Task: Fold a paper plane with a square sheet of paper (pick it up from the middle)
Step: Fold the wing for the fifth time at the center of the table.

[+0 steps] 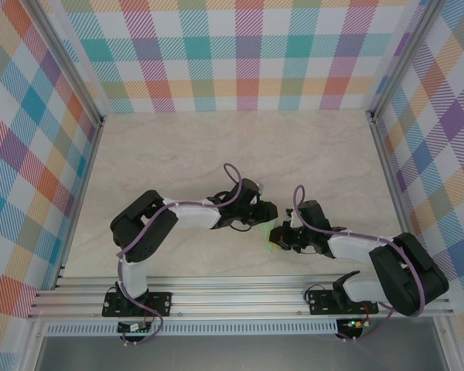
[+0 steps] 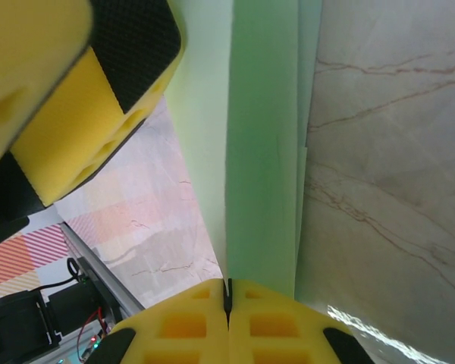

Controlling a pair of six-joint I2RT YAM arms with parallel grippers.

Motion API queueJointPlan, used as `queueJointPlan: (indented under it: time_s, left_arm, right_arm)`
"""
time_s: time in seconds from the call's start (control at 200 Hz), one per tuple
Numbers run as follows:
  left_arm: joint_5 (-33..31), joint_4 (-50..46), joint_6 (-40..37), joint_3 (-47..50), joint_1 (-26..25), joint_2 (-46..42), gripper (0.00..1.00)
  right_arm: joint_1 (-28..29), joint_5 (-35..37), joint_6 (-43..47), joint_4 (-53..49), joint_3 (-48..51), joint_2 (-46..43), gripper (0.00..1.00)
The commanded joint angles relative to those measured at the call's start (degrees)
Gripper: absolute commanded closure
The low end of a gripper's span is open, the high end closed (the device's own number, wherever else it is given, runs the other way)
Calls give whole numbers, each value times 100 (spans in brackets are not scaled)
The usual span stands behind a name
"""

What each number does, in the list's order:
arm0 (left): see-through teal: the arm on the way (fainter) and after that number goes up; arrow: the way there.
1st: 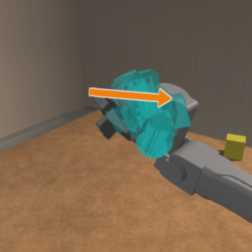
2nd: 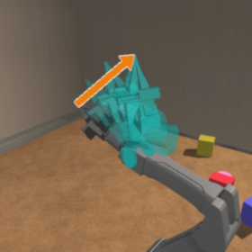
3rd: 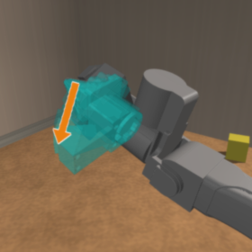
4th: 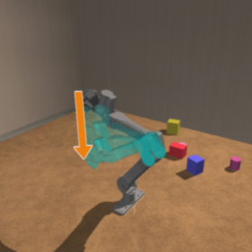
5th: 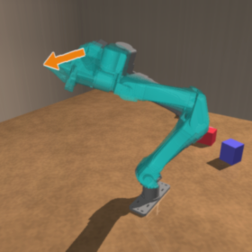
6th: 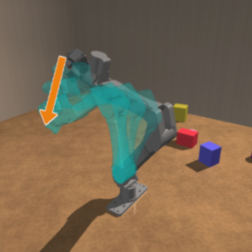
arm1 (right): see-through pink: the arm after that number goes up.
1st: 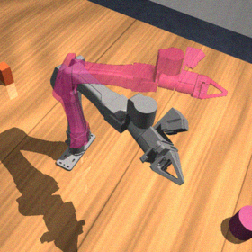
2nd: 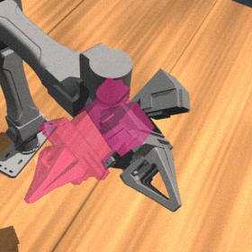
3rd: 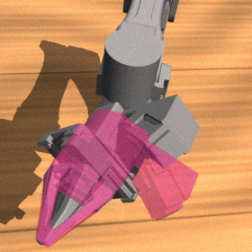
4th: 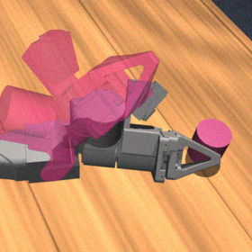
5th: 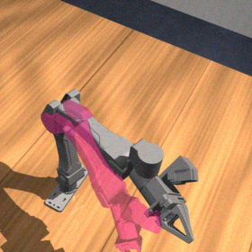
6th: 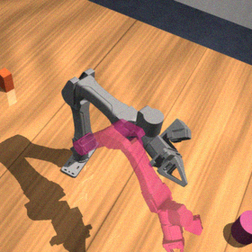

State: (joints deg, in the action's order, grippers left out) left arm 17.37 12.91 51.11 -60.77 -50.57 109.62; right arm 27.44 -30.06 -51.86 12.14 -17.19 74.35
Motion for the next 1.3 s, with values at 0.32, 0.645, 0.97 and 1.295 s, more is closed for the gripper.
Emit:
queueJointPlan:
  time_s: [0.32, 0.645, 0.97, 1.295]
  left_arm:
    - [-27, 236, -74, 74, -32, 299, 62]
    - [5, 393, -124, 83, -37, 554, 64]
    - [76, 152, -170, -27, -32, 687, 67]
    - [72, -95, -207, -161, -28, 767, 68]
  right_arm:
    - [-72, -126, 31, 10, 23, 229, 94]
    - [-73, -18, 84, -208, 40, 195, 94]
    - [-72, 353, 378, -1161, -215, 11, 82]
    - [-71, 563, 632, -1832, -250, 57, 89]
